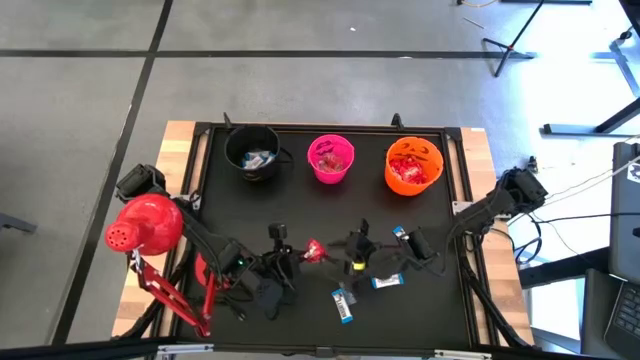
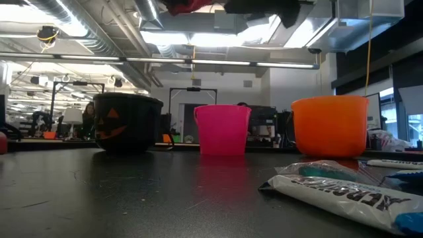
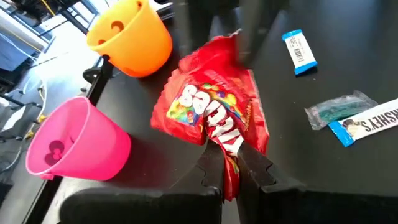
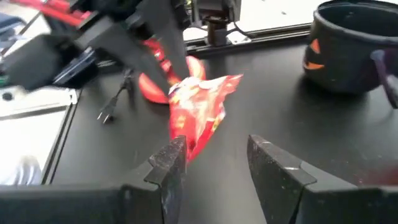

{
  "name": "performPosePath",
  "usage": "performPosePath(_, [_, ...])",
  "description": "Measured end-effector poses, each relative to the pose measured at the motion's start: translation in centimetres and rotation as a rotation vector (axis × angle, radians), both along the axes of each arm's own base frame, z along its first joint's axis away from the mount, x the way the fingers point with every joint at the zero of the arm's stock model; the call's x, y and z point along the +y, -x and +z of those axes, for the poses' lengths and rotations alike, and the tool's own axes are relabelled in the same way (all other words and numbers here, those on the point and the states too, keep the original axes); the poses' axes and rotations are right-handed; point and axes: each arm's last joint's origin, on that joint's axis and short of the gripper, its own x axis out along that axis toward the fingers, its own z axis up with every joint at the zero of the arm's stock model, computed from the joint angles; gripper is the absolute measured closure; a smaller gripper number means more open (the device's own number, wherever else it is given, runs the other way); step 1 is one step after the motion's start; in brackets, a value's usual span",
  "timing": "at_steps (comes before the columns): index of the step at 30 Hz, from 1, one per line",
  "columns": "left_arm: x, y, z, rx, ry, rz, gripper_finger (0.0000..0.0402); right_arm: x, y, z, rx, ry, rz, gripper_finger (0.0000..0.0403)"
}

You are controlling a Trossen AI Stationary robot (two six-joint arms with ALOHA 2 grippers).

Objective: Organize candy in baskets
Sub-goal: Put the red candy into the orange bucket

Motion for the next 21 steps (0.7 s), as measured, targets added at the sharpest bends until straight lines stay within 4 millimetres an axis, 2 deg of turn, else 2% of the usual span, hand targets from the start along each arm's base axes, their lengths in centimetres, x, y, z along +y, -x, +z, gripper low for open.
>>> performPosePath(6, [-0.3,0.1,0.0,-0.002,0.003,-0.009,0.0398,-1.1,-0.9,0.4,-0.03,-0.071,0.043,0.0237])
performPosePath(10, [-0.2,0.1,0.0,-0.003,0.004,-0.008,0.0398,-1.2,-1.2,0.6,-0.036,-0.124,0.125,0.0237])
performPosePath(16, [-0.3,0.1,0.0,-0.006,0.008,-0.006,0.0398,-1.1,-1.2,0.7,-0.043,-0.126,0.132,0.0238])
performPosePath(21, [-0.3,0.1,0.1,-0.011,0.013,-0.005,0.0398,-1.1,-1.1,0.6,-0.035,-0.112,0.137,0.0273])
